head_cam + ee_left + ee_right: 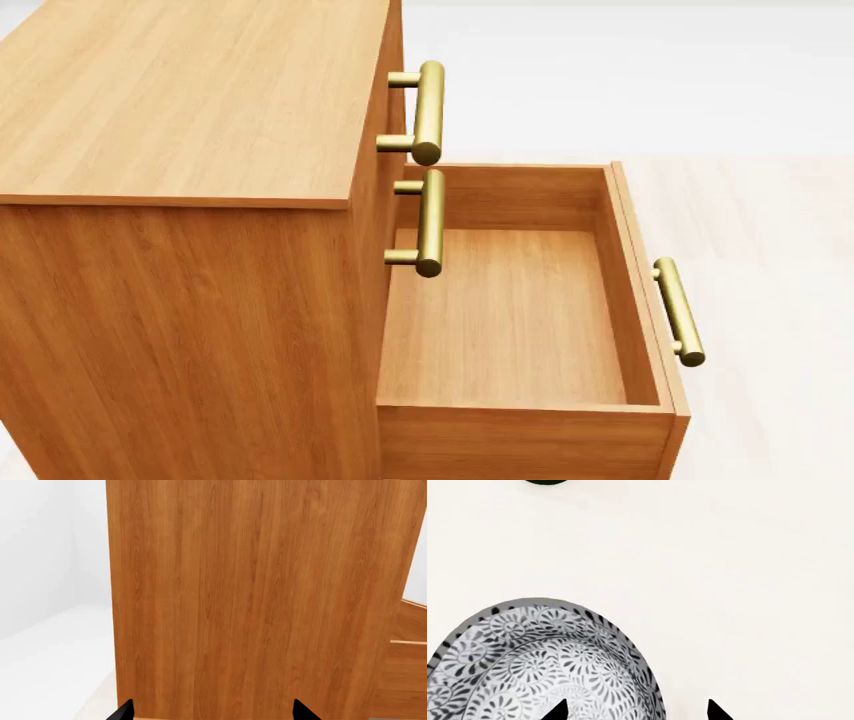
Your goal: Put the bowl in the bottom drawer of the cabinet and close it.
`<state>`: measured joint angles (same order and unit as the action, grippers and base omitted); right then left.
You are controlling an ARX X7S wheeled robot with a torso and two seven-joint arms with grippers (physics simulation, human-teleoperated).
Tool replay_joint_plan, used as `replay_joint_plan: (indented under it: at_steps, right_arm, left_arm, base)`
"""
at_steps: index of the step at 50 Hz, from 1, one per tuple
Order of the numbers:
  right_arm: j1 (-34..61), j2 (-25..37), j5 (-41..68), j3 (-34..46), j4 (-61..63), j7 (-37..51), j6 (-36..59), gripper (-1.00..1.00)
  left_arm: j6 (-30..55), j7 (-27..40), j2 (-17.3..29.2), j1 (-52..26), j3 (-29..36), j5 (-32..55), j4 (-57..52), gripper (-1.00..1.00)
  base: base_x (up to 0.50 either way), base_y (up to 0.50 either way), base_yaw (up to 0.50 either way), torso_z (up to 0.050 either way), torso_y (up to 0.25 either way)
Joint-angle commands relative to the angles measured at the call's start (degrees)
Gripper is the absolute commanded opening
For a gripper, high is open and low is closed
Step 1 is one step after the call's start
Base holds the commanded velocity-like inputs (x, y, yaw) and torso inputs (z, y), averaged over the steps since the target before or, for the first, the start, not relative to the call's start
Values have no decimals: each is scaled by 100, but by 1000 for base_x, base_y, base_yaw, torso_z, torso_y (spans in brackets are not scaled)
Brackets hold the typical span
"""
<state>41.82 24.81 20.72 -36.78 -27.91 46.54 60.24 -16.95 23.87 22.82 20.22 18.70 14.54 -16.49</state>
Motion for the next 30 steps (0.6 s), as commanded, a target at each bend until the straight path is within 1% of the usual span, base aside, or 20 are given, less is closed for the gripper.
replay_joint_plan:
  at_steps: [1, 2, 3, 5, 8, 9, 12, 14, 19, 22, 26, 30]
  right_arm:
    - [-20, -20, 104, -118, -246, -139, -29, 100]
    - [-58, -26, 131, -64, -182, -269, -107, 100]
    - [-146, -69, 168, -7, 117, -350, -136, -100]
    - [-151, -87, 270, -81, 172, -437, -90, -100]
    - [-232, -68, 269, 107, 429, -626, -201, -100]
    - [-229, -123, 275, -72, 526, -410, -121, -100]
    - [-347, -73, 258, 289, 882, -731, -288, -100]
    - [-330, -86, 448, 312, 1073, -972, -189, -100]
    - [-395, -100, 425, 489, 1314, -1146, -444, -100]
    - [-382, -111, 485, 521, 1369, -1234, -428, -100]
    - [-437, -62, 410, 859, 1712, -1397, -571, -100]
    - [-409, -57, 443, 969, 1866, -1487, -576, -100]
  left_arm:
    - [-11, 11, 7, -18, 14, -1, 23, 100]
    - [-16, 12, 8, -18, 16, -1, 27, 100]
    - [-13, 14, 9, -18, 17, 0, 23, 100]
    - [-10, 21, 13, -15, 18, -2, 16, 100]
    - [-16, 24, 19, -8, 20, 7, 8, 100]
    - [-20, 23, 19, -10, 22, 7, 15, 100]
    - [-35, 22, 20, -10, 25, 8, 26, 100]
    - [-37, 26, 24, -5, 27, 7, 22, 100]
    - [-45, 34, 30, 5, 34, 6, 12, 100]
    - [-52, 36, 34, 8, 36, 15, 10, 100]
    - [-66, 35, 36, -1, 38, 19, 26, 100]
    - [-60, 35, 48, -1, 39, 43, 12, 100]
  base:
    - [0, 0, 0, 0, 0]
    - [0, 0, 0, 0, 0]
    - [0, 0, 0, 0, 0]
    - [0, 0, 0, 0, 0]
    - [0, 0, 0, 0, 0]
    - [0, 0, 0, 0, 0]
    - [0, 0, 0, 0, 0]
    - [0, 0, 0, 0, 0]
    - [0, 0, 0, 0, 0]
    - [0, 0, 0, 0, 0]
    - [0, 0, 0, 0, 0]
    - [0, 0, 0, 0, 0]
